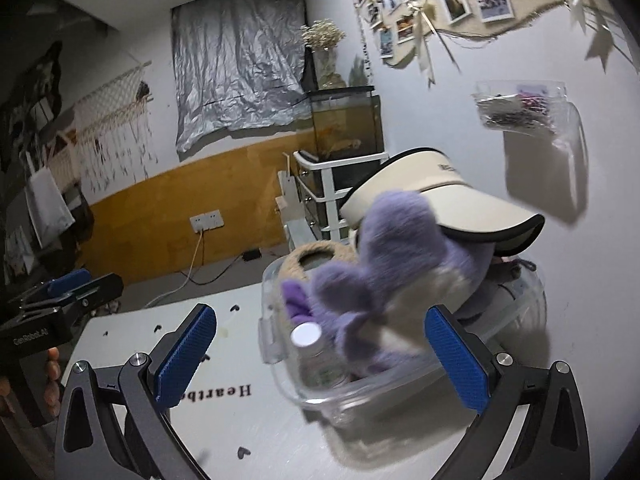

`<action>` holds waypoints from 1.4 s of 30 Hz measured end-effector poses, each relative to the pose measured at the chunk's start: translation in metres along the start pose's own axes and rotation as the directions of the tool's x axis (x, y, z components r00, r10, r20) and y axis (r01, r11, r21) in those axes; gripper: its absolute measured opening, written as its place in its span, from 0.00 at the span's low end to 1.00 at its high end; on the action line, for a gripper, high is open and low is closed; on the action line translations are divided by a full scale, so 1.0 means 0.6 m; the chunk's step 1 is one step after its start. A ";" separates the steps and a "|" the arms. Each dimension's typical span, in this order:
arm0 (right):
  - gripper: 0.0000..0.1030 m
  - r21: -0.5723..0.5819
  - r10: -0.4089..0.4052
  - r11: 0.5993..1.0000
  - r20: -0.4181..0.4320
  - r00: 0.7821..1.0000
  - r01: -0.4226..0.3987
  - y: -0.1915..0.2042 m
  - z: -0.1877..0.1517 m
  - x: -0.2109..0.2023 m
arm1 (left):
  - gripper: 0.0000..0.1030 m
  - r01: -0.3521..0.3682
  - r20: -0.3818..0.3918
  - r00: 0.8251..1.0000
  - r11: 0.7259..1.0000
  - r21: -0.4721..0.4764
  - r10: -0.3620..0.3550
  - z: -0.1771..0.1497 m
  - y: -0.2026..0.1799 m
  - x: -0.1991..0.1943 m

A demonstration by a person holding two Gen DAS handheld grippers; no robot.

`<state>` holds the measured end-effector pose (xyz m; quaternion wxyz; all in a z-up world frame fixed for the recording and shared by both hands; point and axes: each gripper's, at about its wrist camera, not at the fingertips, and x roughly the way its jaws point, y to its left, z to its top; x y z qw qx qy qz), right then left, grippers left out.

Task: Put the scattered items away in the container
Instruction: 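Withdraw both tools from the container back over the table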

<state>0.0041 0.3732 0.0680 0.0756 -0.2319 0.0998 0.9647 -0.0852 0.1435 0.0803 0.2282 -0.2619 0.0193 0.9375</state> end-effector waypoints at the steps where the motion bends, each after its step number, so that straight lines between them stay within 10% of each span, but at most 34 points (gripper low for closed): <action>1: 1.00 -0.003 -0.001 1.000 -0.004 1.000 0.000 0.009 -0.005 0.000 | 0.98 -0.006 -0.001 1.000 1.000 -0.004 0.006 -0.006 0.010 -0.005; 31: 1.00 0.017 -0.029 0.999 -0.112 0.993 0.031 0.172 -0.102 0.008 | 0.98 -0.123 -0.050 0.992 0.989 -0.083 0.119 -0.127 0.192 -0.087; 42: 1.00 -0.016 0.100 0.994 -0.185 0.978 -0.104 0.239 -0.128 0.035 | 0.98 -0.243 -0.079 0.969 0.958 -0.155 0.233 -0.169 0.268 -0.117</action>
